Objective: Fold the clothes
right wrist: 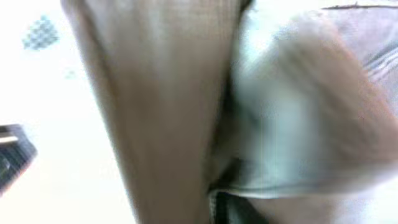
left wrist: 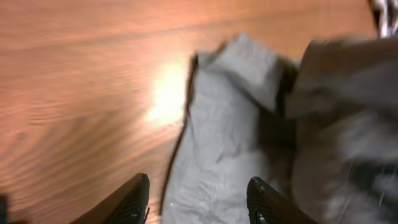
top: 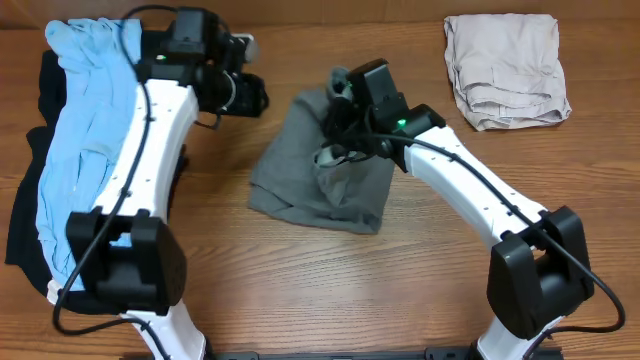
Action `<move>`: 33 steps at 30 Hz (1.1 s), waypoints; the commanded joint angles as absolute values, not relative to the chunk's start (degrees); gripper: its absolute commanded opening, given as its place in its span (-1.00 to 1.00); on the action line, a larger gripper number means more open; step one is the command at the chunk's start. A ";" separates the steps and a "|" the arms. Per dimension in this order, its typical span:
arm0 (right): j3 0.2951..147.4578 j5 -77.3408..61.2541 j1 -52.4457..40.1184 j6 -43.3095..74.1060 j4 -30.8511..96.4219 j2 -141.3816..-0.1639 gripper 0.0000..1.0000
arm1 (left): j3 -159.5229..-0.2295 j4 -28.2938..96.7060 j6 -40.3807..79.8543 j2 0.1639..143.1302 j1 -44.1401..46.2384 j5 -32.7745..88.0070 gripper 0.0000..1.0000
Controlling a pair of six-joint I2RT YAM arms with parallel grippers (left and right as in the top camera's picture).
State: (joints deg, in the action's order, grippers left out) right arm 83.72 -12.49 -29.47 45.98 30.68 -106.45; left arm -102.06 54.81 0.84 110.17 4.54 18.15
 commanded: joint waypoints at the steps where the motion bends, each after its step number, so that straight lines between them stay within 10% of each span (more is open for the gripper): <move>1: 85.60 -18.31 -31.68 39.64 28.95 -105.56 0.24 | -103.46 54.17 4.19 108.07 1.74 17.63 0.08; 6: 86.87 -30.52 -31.77 31.00 27.66 -105.25 0.65 | -103.44 54.41 4.32 108.22 0.62 17.56 0.07; 33: 88.16 -16.82 -29.61 25.17 65.10 -115.00 0.93 | -103.33 55.29 2.72 108.33 0.78 15.90 0.22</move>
State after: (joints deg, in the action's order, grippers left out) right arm 88.40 -16.14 -29.39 27.07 63.92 -114.13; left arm -102.10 55.18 3.05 109.30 0.38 16.64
